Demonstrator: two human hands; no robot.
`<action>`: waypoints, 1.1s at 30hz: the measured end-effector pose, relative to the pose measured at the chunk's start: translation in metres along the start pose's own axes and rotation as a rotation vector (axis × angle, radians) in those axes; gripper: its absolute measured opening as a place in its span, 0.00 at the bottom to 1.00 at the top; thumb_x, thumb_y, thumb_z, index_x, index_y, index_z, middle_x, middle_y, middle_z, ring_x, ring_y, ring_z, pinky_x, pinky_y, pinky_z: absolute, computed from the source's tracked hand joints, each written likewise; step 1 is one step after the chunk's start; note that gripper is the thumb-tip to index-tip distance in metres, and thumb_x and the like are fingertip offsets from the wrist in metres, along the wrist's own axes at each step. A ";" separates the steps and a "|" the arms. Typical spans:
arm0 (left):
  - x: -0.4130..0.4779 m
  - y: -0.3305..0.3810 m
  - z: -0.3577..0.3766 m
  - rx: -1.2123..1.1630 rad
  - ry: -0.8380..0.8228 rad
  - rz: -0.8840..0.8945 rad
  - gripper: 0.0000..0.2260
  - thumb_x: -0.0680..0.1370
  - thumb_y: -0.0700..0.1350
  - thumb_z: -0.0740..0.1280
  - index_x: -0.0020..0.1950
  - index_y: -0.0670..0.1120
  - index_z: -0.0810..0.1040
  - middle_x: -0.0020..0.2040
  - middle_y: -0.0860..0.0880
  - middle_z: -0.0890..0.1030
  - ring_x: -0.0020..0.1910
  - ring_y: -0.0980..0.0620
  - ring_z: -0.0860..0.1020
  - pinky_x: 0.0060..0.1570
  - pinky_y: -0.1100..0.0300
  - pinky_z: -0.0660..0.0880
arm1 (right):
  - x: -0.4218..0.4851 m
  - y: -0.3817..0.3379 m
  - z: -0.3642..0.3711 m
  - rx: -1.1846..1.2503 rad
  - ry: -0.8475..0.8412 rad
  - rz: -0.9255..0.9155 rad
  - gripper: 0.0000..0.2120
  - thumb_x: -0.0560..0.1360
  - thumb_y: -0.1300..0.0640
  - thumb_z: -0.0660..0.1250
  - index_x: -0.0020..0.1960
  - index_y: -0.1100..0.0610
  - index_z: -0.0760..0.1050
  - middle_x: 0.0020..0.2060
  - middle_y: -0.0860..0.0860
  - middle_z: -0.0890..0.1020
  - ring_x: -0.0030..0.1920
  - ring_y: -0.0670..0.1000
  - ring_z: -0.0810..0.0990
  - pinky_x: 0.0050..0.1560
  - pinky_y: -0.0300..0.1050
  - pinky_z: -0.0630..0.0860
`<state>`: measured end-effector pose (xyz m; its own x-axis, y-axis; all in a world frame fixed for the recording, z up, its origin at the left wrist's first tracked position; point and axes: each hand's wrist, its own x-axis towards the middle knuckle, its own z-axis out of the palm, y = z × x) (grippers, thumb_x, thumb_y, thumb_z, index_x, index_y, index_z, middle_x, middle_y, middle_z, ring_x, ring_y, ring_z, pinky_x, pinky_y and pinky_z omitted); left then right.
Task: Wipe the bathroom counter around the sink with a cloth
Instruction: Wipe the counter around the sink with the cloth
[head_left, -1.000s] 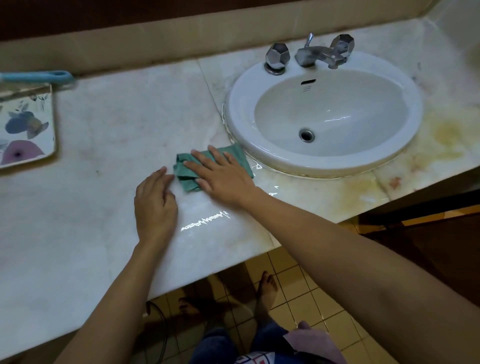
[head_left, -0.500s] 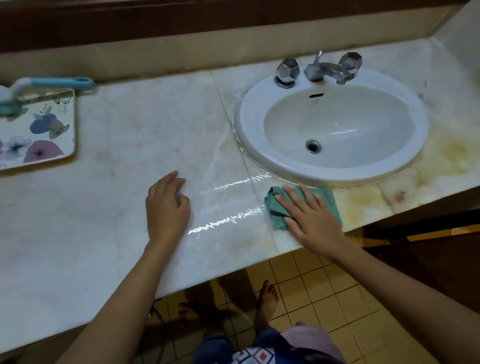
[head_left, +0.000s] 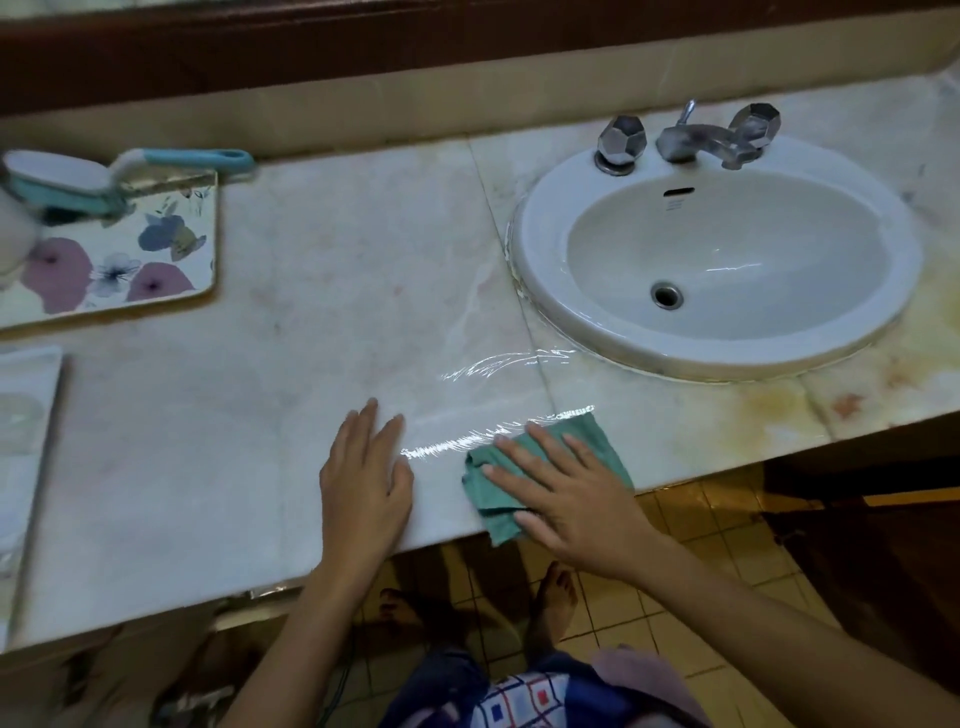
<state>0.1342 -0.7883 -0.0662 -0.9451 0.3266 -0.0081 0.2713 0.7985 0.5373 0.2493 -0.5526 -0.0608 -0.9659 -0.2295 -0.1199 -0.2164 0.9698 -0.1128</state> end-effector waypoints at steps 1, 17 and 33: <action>-0.004 -0.001 0.003 0.016 0.002 0.005 0.25 0.76 0.53 0.53 0.69 0.49 0.74 0.76 0.49 0.65 0.76 0.46 0.61 0.65 0.48 0.64 | -0.009 0.018 -0.002 -0.009 -0.014 0.022 0.27 0.81 0.40 0.49 0.78 0.42 0.48 0.78 0.45 0.49 0.78 0.53 0.44 0.74 0.57 0.49; -0.007 0.001 0.004 0.039 0.034 -0.024 0.23 0.75 0.53 0.56 0.69 0.53 0.74 0.76 0.53 0.65 0.75 0.51 0.60 0.65 0.46 0.64 | 0.001 0.004 0.002 0.083 0.019 0.156 0.25 0.81 0.41 0.46 0.77 0.40 0.48 0.78 0.43 0.49 0.78 0.52 0.44 0.74 0.56 0.47; 0.003 0.036 0.010 -0.051 0.077 -0.135 0.23 0.70 0.49 0.59 0.63 0.46 0.77 0.72 0.47 0.70 0.72 0.44 0.65 0.67 0.48 0.61 | 0.020 0.028 -0.004 0.202 0.073 0.442 0.26 0.81 0.44 0.46 0.78 0.47 0.52 0.78 0.49 0.50 0.77 0.58 0.43 0.74 0.60 0.48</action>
<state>0.1430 -0.7534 -0.0548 -0.9841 0.1768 -0.0192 0.1334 0.8053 0.5777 0.2239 -0.5300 -0.0627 -0.9682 0.2133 -0.1309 0.2409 0.9361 -0.2564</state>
